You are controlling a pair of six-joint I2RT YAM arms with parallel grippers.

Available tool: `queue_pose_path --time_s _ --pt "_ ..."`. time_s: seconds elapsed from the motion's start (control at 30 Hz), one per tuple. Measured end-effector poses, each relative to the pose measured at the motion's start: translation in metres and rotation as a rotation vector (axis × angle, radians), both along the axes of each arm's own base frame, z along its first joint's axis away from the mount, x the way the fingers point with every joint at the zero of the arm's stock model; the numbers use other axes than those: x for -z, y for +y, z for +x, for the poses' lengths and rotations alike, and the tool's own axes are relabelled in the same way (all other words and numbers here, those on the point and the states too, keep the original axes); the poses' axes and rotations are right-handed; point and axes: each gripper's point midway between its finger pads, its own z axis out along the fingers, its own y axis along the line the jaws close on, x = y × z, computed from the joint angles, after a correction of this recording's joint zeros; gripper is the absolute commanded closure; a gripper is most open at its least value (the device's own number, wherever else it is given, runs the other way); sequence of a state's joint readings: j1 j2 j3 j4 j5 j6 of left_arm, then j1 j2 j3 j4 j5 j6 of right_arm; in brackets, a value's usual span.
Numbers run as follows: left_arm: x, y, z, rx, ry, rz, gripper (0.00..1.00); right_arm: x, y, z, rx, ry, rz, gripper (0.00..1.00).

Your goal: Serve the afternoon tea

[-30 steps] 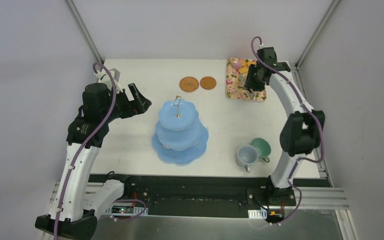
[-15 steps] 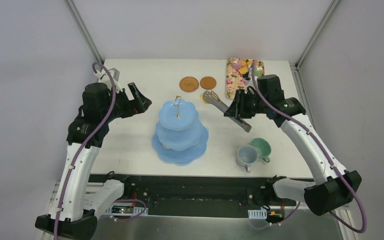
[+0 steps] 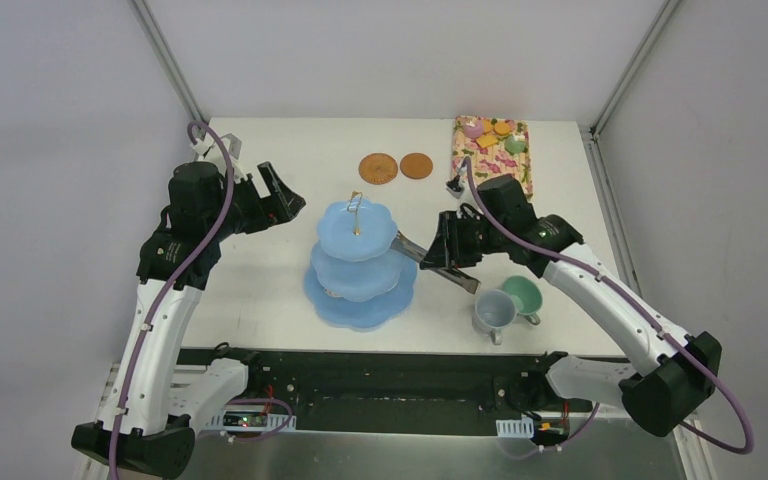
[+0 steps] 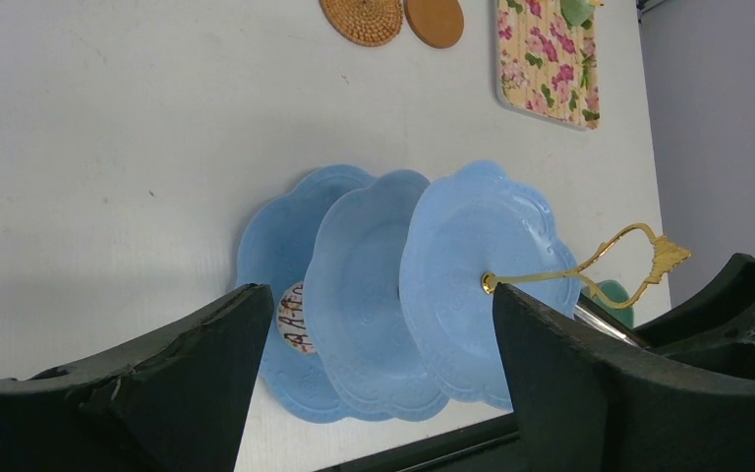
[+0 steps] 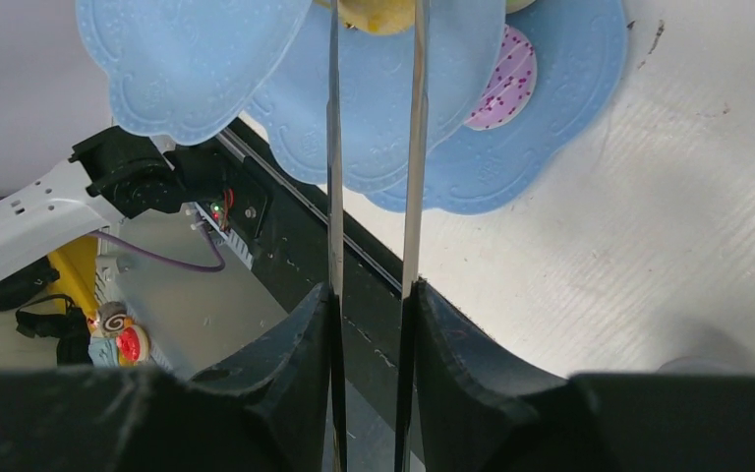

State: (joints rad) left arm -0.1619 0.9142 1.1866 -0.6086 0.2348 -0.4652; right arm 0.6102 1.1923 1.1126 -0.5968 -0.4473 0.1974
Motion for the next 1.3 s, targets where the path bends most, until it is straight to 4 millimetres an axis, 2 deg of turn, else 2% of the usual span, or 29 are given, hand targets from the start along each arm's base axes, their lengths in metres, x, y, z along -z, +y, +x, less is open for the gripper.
queue_pose_path --time_s 0.2,0.37,0.6,0.73,0.9,1.07,1.2,1.3 --pt "0.0 0.0 0.0 0.0 0.0 0.0 0.14 0.0 0.009 -0.007 -0.014 0.002 0.011 0.57" --pt "0.0 0.0 0.0 0.0 0.0 0.0 0.14 0.007 0.017 -0.007 -0.016 0.006 -0.009 0.49" --pt "-0.003 0.0 -0.003 0.0 -0.012 -0.002 0.14 0.014 0.017 -0.003 0.012 -0.005 -0.05 0.47" --pt "-0.004 0.001 -0.003 0.0 -0.014 -0.002 0.14 0.014 0.009 -0.001 0.047 -0.024 -0.079 0.46" --pt "-0.003 0.001 -0.003 0.0 -0.012 -0.002 0.14 -0.001 -0.003 -0.006 0.082 -0.064 -0.068 0.46" --pt "0.001 0.0 -0.003 0.0 -0.003 -0.001 0.14 -0.007 -0.009 -0.011 0.104 -0.068 -0.063 0.46" --pt "0.003 0.0 -0.003 0.0 0.001 0.0 0.14 -0.004 -0.027 -0.006 0.181 -0.083 -0.134 0.5" --pt "0.006 0.001 -0.003 0.0 0.005 0.001 0.14 -0.003 -0.05 0.005 0.282 -0.115 -0.225 0.5"
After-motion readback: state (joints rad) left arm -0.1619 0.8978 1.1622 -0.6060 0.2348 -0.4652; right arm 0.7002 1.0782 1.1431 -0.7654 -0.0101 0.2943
